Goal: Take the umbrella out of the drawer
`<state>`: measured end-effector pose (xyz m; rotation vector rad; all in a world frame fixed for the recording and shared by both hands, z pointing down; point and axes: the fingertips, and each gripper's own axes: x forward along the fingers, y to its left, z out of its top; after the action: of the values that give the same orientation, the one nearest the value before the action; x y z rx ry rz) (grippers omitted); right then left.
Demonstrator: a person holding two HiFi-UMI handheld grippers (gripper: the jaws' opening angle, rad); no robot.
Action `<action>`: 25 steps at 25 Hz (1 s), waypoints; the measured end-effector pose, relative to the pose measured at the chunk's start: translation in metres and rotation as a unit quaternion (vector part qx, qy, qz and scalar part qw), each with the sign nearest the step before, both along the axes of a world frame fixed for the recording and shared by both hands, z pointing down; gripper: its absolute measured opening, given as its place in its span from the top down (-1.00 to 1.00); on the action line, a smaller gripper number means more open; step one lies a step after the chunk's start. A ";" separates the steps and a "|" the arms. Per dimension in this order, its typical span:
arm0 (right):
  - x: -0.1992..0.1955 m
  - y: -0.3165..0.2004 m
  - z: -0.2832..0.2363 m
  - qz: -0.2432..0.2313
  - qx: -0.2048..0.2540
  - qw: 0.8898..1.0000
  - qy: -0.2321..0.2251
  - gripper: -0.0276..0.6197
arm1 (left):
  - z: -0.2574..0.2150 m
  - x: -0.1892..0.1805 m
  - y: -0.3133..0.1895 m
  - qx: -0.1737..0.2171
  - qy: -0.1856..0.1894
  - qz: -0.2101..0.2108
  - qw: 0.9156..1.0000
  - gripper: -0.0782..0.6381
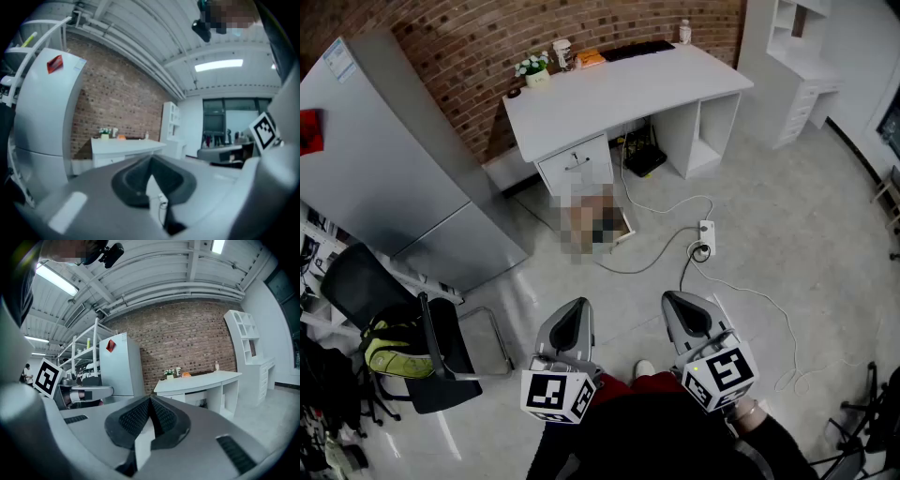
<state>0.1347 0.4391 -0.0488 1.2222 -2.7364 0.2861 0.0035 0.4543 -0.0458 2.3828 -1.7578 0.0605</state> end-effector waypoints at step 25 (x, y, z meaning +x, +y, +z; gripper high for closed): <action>0.021 -0.103 0.018 0.046 -0.032 0.998 0.002 0.92 | 0.001 -0.066 -0.093 -0.006 -0.049 -0.046 0.998 0.77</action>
<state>0.1557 0.3358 -0.0313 1.3323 -2.6489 0.3783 -0.0621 0.3615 -0.0452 2.3240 -1.9020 0.1770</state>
